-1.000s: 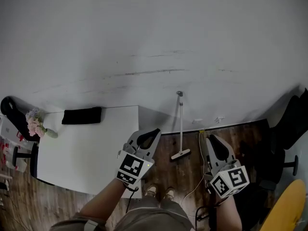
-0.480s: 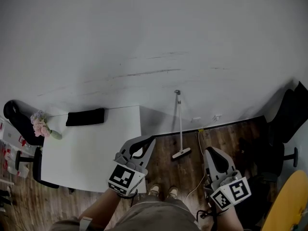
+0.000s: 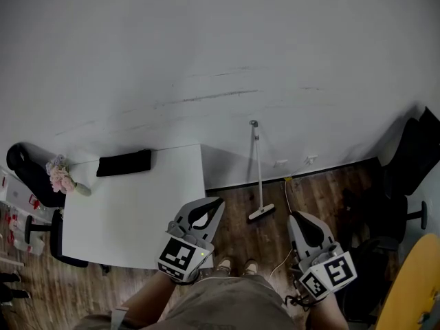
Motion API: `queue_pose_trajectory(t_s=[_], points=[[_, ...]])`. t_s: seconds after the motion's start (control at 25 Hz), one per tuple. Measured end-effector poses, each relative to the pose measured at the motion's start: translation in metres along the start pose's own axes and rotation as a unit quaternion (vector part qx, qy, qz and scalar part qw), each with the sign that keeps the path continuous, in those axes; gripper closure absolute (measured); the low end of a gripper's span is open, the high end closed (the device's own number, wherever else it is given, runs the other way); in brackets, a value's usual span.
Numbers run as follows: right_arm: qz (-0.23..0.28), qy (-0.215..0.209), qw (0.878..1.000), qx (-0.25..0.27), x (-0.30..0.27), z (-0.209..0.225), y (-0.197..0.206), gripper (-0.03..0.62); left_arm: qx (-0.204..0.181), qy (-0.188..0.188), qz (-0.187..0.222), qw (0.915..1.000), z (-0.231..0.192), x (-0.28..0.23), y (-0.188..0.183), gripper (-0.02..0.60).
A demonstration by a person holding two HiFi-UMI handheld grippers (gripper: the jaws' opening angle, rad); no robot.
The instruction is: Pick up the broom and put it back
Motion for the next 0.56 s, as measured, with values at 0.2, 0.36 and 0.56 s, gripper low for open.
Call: queue_pose_trajectory(t_s=[0.2, 0.36, 0.56], points=[[-0.004, -0.001, 1.000, -0.007, 0.0019, -0.0022, 0.0034, 0.553, -0.001, -0.004, -0.004, 1.0000, 0.0006, 0.0041, -0.0013, 0.565], [-0.007, -0.004, 1.000, -0.008, 0.0011, -0.0061, 0.0052, 0.553, 0.000, -0.008, -0.006, 1.0000, -0.0005, 0.0084, -0.0009, 0.565], [-0.008, -0.004, 1.000, 0.002, -0.0006, -0.0033, 0.0028, 0.554, -0.001, -0.011, -0.008, 0.9999, -0.0024, 0.0105, 0.0016, 0.565]])
Point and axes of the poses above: the fingertips, and each gripper's own axes: x backward along the fingers, z to its right, y out of its underside, the point moved 1 cm from there along x, backward along the fingers, and after that the axes turned 5 degrees about -x, right-handed, at the moved point
